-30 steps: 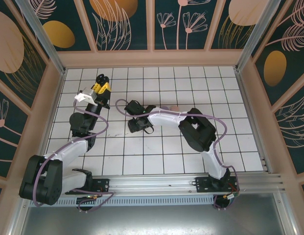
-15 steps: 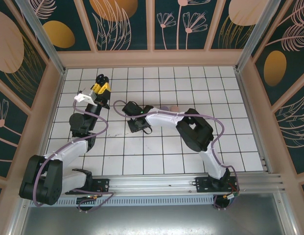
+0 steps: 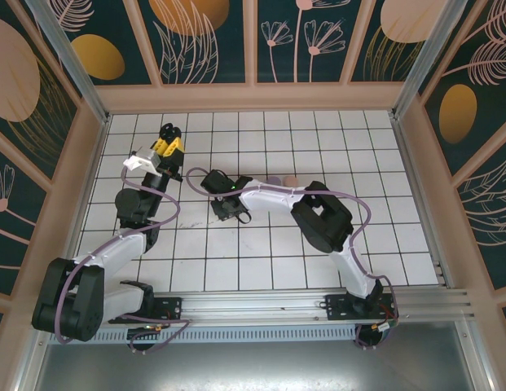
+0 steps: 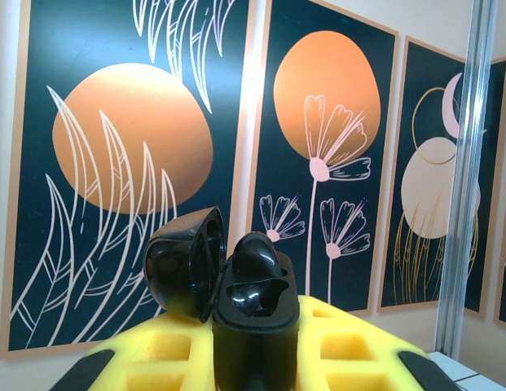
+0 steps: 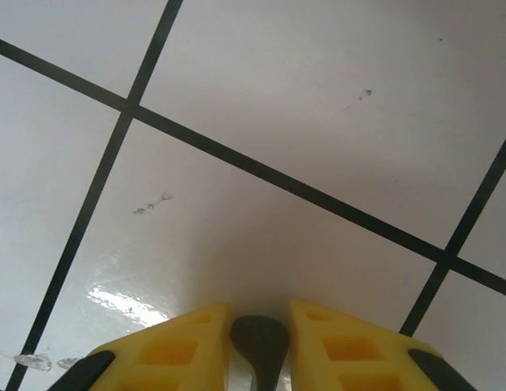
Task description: Insert wireless bluetooth earbuds into charging case
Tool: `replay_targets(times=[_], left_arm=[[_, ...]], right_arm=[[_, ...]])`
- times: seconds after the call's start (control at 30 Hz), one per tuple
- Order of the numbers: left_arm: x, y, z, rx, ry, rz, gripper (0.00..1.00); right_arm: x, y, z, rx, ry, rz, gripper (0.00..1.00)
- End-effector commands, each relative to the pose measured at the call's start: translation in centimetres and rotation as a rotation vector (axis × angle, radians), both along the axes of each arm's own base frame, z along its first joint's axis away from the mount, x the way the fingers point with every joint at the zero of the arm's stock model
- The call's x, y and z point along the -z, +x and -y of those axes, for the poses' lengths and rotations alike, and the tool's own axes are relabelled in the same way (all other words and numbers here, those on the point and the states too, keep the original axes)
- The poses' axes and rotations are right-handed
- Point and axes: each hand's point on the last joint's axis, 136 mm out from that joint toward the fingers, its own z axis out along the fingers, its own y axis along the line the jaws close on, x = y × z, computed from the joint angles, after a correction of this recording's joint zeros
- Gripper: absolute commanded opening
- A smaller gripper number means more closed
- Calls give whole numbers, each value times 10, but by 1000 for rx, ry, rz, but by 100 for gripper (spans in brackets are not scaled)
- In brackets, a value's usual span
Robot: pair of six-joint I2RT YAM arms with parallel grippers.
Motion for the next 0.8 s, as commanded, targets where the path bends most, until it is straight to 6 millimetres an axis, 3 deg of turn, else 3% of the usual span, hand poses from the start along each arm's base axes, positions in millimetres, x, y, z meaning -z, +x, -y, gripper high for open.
replay_targets(times=[0.0, 0.3, 0.6, 0.77], left_arm=[[-12, -8, -1, 19, -24, 50, 0], [-11, -7, 1, 32, -17, 42, 0], [-11, -12, 16, 102, 58, 27, 0], [-6, -13, 30, 183, 97, -1, 0]], right_arm=[[16, -8, -1, -3, -27, -33, 21], [-10, -5, 3, 23, 8, 21, 14], [-77, -6, 25, 65, 102, 132, 13], [-124, -4, 45, 94, 170, 211, 12]])
